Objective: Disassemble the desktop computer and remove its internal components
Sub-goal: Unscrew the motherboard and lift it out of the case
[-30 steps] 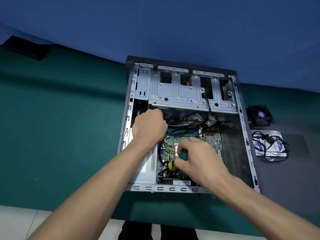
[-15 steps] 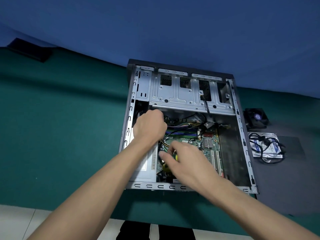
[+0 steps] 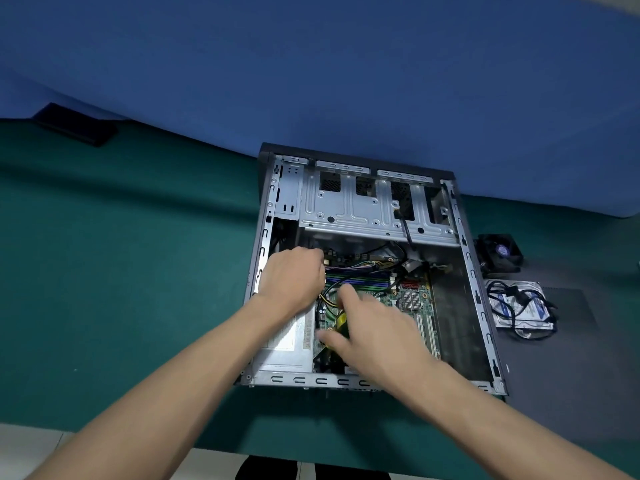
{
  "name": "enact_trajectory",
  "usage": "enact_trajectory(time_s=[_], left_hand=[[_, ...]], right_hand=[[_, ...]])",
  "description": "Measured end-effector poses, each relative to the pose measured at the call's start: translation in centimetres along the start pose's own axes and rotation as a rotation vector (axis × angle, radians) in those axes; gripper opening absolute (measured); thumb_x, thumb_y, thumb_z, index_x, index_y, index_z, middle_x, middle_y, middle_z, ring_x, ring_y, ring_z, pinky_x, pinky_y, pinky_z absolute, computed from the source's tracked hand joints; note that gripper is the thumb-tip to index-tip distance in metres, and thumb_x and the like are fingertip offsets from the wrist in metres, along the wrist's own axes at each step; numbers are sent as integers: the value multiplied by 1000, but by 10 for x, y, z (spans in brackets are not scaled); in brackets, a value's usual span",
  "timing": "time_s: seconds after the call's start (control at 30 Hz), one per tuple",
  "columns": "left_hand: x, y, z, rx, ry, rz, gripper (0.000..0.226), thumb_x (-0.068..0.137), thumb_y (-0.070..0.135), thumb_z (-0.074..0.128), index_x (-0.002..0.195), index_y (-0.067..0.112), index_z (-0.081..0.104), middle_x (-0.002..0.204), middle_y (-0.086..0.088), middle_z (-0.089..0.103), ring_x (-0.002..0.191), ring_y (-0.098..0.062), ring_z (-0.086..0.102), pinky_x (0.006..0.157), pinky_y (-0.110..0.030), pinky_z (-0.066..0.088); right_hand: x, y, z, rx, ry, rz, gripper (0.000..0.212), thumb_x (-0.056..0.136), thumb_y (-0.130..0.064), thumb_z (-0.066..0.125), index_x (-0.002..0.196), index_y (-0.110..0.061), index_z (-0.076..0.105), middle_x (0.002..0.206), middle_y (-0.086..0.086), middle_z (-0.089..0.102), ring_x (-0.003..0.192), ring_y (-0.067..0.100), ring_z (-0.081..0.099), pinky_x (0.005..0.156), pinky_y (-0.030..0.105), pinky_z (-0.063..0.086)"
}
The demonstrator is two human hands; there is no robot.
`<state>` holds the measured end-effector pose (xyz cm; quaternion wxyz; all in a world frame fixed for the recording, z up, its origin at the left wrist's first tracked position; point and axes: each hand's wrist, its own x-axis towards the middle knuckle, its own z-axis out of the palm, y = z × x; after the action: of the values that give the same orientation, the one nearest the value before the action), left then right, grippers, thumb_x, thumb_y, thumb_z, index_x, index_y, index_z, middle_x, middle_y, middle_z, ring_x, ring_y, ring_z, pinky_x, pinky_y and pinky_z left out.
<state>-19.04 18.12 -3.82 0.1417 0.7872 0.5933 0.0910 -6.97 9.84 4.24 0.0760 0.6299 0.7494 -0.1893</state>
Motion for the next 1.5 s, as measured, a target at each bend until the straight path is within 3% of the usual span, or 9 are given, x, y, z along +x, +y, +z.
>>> enact_trajectory(time_s=[0.17, 0.33, 0.5, 0.63, 0.73, 0.87, 1.03, 1.17, 1.5], left_hand=[[1, 2, 0, -6, -17, -34, 21, 89, 20, 37, 74, 17, 50, 74, -7, 64, 61, -27, 49, 55, -32, 35], [0, 3, -2, -22, -11, -38, 21, 89, 19, 37, 72, 16, 49, 73, -7, 64, 63, -29, 54, 56, -32, 39], [0, 2, -1, -12, -1, -37, 22, 90, 20, 36, 73, 17, 51, 73, -6, 64, 62, -27, 53, 57, -32, 39], [1, 2, 0, -10, 15, -35, 23, 90, 20, 36, 73, 18, 51, 73, -6, 64, 60, -26, 50, 56, -31, 37], [2, 2, 1, -6, 6, -35, 23, 90, 21, 36, 74, 18, 52, 74, -6, 65, 61, -27, 50, 57, -32, 39], [2, 2, 1, -7, 8, -42, 23, 89, 21, 37, 72, 17, 52, 72, -6, 64, 59, -27, 50, 55, -31, 36], [3, 3, 1, -13, -3, -45, 25, 89, 21, 37, 73, 16, 55, 71, -6, 64, 61, -27, 53, 55, -31, 39], [2, 3, 1, -10, -2, -56, 22, 89, 21, 37, 72, 18, 51, 71, -5, 63, 59, -26, 48, 55, -31, 33], [3, 3, 0, -17, -16, -65, 22, 89, 19, 37, 72, 17, 52, 72, -6, 64, 60, -27, 50, 55, -31, 37]], right_hand=[[3, 0, -1, 214, -143, -54, 22, 89, -30, 51, 106, -27, 38, 101, -4, 46, 88, 24, 52, 73, 34, 40], [3, 1, 2, 186, -60, -28, 14, 94, -30, 40, 106, -22, 41, 107, 0, 48, 88, 26, 54, 77, 37, 43], [1, 5, 0, 99, -90, 26, 29, 91, -43, 48, 110, -22, 41, 109, -1, 48, 91, 26, 56, 75, 36, 44], [0, 9, 0, 181, -121, -5, 29, 88, -23, 54, 110, -26, 36, 109, -5, 36, 82, 18, 48, 68, 32, 35], [1, 9, -1, 141, -98, 18, 30, 91, -39, 53, 113, -23, 41, 111, -2, 45, 88, 22, 53, 73, 34, 41], [2, 6, 1, 163, -101, -57, 33, 87, -20, 56, 115, -24, 39, 109, -5, 34, 96, 23, 49, 75, 32, 38], [2, 6, 0, 143, -71, -14, 26, 91, -29, 49, 114, -22, 40, 111, -2, 40, 94, 26, 52, 76, 35, 41], [0, 4, 0, 124, -61, 9, 48, 88, -49, 48, 128, -27, 33, 119, -4, 39, 103, 26, 52, 83, 37, 42], [-1, 4, 0, 153, -60, -32, 31, 91, -21, 47, 120, -23, 37, 119, -2, 39, 88, 24, 51, 70, 33, 38]])
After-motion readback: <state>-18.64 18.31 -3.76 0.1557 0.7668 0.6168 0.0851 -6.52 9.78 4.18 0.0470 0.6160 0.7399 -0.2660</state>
